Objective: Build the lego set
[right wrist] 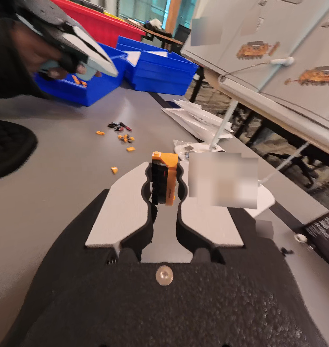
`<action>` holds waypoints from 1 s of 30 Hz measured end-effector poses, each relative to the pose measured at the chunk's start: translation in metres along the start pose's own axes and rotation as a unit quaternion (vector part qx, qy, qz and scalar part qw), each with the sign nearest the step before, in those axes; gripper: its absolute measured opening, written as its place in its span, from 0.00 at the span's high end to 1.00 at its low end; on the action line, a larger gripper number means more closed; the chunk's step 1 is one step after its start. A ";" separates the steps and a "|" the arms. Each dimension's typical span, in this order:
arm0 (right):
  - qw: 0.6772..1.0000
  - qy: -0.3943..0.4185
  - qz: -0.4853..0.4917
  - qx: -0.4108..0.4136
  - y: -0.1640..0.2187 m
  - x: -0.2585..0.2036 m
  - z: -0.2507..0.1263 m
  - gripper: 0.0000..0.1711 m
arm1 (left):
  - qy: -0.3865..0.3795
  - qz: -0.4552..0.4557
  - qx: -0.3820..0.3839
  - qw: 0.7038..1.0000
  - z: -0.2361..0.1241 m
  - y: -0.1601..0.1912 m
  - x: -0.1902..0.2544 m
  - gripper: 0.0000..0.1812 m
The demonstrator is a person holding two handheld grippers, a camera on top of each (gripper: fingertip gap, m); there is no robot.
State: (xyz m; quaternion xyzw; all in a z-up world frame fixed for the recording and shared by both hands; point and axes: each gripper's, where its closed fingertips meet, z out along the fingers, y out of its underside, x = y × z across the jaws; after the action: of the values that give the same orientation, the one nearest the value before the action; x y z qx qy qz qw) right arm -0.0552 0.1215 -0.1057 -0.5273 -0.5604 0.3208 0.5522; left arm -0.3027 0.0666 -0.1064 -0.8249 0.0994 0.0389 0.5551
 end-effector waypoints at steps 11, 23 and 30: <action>0.991 -0.053 -0.115 -0.053 0.037 -0.024 0.011 0.85 | 0.035 0.041 -0.173 0.983 0.019 0.062 0.022 1.00; 0.989 -0.084 -0.106 -0.062 0.044 -0.032 0.011 0.85 | 0.052 0.082 -0.181 0.979 0.042 0.080 0.039 0.96; 0.988 -0.094 -0.105 -0.067 0.046 -0.036 0.012 0.85 | 0.062 0.098 -0.180 0.977 0.051 0.084 0.040 0.96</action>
State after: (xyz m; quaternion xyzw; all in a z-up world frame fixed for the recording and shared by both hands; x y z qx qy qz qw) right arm -0.0613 0.1015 -0.1615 -0.4690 -0.6823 0.2709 0.4909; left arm -0.2791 0.0780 -0.2090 -0.8985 0.2055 0.0591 0.3833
